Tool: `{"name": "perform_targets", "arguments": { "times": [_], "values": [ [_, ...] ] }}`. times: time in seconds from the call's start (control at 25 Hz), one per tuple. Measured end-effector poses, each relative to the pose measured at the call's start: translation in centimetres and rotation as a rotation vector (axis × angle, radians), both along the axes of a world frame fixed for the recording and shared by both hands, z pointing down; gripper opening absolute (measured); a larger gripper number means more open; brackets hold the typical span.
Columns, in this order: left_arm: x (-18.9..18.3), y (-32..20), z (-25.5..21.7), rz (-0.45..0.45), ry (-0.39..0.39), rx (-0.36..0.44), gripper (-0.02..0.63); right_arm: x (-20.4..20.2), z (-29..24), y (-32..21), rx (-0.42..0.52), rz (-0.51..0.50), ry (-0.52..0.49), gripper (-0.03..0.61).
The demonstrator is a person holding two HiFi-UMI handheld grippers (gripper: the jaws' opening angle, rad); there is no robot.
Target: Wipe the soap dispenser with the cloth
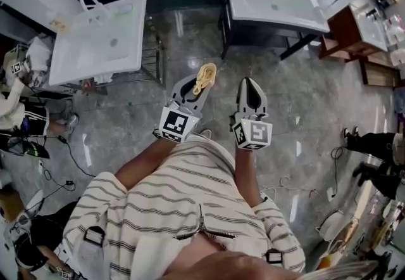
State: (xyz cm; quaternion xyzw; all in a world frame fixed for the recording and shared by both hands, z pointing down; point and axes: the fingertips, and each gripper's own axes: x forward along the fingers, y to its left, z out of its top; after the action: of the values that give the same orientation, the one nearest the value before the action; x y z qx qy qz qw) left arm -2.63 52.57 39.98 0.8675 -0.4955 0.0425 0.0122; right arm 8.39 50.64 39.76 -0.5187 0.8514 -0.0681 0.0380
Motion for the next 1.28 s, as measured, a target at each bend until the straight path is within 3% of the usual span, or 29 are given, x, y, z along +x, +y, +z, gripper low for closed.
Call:
{"name": "perform_targets", "arguments": {
  "times": [0.32, 0.68, 0.96, 1.28],
  "values": [
    [1.3, 0.2, 1.4, -0.021, -0.013, -0.032, 0.086, 0.9, 1.2, -0.3, -0.034, -0.035, -0.030, 0.000],
    [1.4, -4.6, 2.8, -0.005, -0.016, -0.032, 0.084, 0.7, 2.4, -4.9, -0.042, -0.029, -0.011, 0.000],
    [0.6, -14.3, 3.3, 0.010, 0.006, -0.044, 0.084, 0.0, 2.9, -14.1, -0.059, -0.012, 0.011, 0.000],
    [-2.8, -28.3, -0.1, 0.034, 0.019, -0.027, 0.084, -2.8, -0.7, -27.8, -0.037, 0.036, 0.024, 0.000]
  ]
}}
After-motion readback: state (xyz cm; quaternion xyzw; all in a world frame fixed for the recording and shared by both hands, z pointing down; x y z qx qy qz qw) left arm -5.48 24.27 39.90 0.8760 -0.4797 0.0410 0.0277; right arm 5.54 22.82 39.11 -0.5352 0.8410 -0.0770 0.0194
